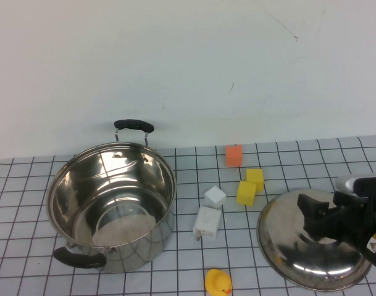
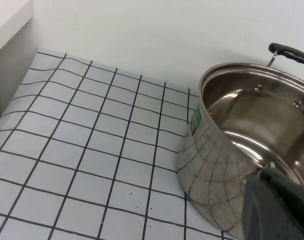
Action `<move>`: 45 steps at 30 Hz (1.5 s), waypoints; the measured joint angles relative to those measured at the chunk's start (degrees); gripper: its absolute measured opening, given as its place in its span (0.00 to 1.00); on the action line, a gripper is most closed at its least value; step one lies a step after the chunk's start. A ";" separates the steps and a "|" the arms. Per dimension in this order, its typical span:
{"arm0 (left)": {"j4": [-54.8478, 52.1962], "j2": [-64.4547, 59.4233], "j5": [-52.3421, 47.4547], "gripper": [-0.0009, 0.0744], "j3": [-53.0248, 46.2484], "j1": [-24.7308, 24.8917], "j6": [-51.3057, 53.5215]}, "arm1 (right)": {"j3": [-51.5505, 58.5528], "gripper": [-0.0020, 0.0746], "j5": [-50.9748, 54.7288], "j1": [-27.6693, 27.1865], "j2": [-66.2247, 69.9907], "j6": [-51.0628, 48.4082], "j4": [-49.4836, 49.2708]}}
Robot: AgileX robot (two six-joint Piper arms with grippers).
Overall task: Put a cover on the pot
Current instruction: Pick up the pot lid
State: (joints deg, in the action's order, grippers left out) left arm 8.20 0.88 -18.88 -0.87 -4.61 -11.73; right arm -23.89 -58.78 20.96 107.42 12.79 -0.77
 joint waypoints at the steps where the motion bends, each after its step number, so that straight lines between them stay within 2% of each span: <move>1: 0.00 0.00 0.00 0.01 0.00 0.00 0.00 | -0.46 0.79 1.73 0.00 0.05 -0.11 -0.50; 7: 0.00 0.00 0.00 0.01 0.00 0.00 0.00 | -4.18 0.75 12.58 0.00 0.29 -2.07 -1.96; 15: 0.00 0.00 0.00 0.01 0.00 0.00 0.00 | -12.53 0.73 31.42 0.00 0.33 -10.89 -3.69; 18: 0.00 0.00 0.00 0.01 0.00 0.00 0.00 | -14.22 0.72 35.00 0.00 0.33 -12.79 -4.26; 23: 0.00 0.00 0.00 0.01 0.00 0.00 -0.11 | -16.05 0.71 39.62 0.00 0.07 -13.70 -4.99; 31: 0.00 0.00 0.00 0.01 0.00 0.00 -0.25 | -19.53 0.71 57.42 -0.35 -4.36 -14.06 -5.12; 40: 0.00 0.00 0.00 0.01 0.00 0.00 -0.25 | -28.19 0.71 70.55 -2.72 -4.78 -15.35 -4.75; 45: 0.00 0.00 0.00 0.01 0.00 0.00 -0.25 | -36.93 0.71 83.79 -4.43 -1.39 -15.46 -2.44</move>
State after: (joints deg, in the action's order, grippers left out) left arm 8.20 0.88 -18.88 -0.87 -4.61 -11.98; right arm -60.82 25.01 16.54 106.03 -2.68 -3.21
